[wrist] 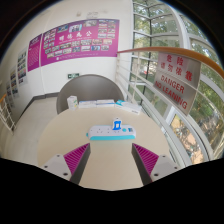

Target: Unplug charger

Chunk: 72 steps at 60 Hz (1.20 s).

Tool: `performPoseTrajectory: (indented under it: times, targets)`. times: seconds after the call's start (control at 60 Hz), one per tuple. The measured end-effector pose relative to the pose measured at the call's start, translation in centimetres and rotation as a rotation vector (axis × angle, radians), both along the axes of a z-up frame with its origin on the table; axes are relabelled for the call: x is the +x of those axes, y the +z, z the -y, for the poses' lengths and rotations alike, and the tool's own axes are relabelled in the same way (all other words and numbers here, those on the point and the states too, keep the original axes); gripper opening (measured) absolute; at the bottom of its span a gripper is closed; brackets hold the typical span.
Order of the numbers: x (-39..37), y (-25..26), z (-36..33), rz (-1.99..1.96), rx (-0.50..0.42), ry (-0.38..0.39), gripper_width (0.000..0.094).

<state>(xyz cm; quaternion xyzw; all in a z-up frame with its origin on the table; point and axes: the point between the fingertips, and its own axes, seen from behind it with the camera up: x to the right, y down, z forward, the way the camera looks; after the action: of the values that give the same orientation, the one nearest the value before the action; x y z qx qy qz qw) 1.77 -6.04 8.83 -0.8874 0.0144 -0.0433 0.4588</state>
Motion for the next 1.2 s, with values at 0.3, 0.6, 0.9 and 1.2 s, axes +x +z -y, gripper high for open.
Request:
performPoseTrajectory:
  times: [0.3,0.6,0.9,1.2]
  targets:
    - [3.8,-4.9,-14.4,0.030,0.013,-0.052,0.0749]
    - [3.5,-7.2,-17.4,0.010,0.019,-0.003,0.0235]
    - [2.9,3.1,-20.0,0.024,0.262,0.041,0.0084]
    - [8.2,23.9,-22.4,-0.003,0.562,0.059,0.0085]
